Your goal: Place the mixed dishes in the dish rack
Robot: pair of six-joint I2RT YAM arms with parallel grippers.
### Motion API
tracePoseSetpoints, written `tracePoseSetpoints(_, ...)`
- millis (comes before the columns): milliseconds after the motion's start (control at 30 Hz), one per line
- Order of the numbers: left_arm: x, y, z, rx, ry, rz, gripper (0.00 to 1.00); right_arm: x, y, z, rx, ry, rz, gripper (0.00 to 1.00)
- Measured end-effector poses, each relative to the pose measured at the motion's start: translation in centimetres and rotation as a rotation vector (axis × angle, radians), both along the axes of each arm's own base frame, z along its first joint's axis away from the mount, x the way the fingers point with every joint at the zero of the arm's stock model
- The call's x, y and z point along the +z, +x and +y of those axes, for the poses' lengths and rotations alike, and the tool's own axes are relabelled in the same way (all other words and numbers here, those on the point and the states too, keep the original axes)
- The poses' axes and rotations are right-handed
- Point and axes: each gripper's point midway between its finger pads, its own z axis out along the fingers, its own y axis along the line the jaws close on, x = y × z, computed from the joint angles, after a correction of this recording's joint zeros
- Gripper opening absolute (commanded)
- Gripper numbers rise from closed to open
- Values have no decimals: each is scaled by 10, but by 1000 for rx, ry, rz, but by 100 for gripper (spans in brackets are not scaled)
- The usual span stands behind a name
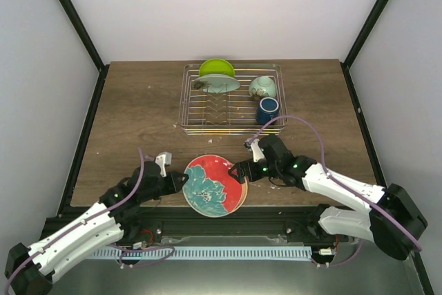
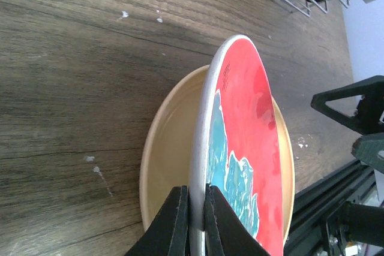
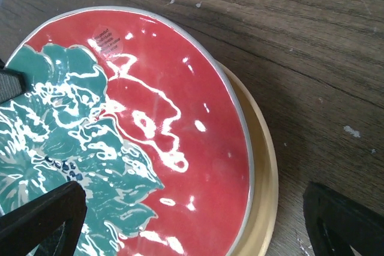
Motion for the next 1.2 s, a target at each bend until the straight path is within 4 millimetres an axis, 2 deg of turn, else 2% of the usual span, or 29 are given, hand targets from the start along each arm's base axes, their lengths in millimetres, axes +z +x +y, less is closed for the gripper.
tracePoseSetpoints(500, 38, -1, -16, -63, -99, -48, 0, 0, -6, 5, 34, 43, 6, 98)
tracePoseSetpoints(767, 46, -4, -27, -118, -138, -60, 0, 9, -22, 20, 139, 147, 40, 78)
tracePoseSetpoints(1000, 48, -3, -29, -143, -125, -90, 0, 4, -27, 19, 158, 183, 87, 63)
tracePoseSetpoints(1200, 49, -2, -29, -161, -106, -113, 0, -1, -33, 17, 171, 194, 126, 38)
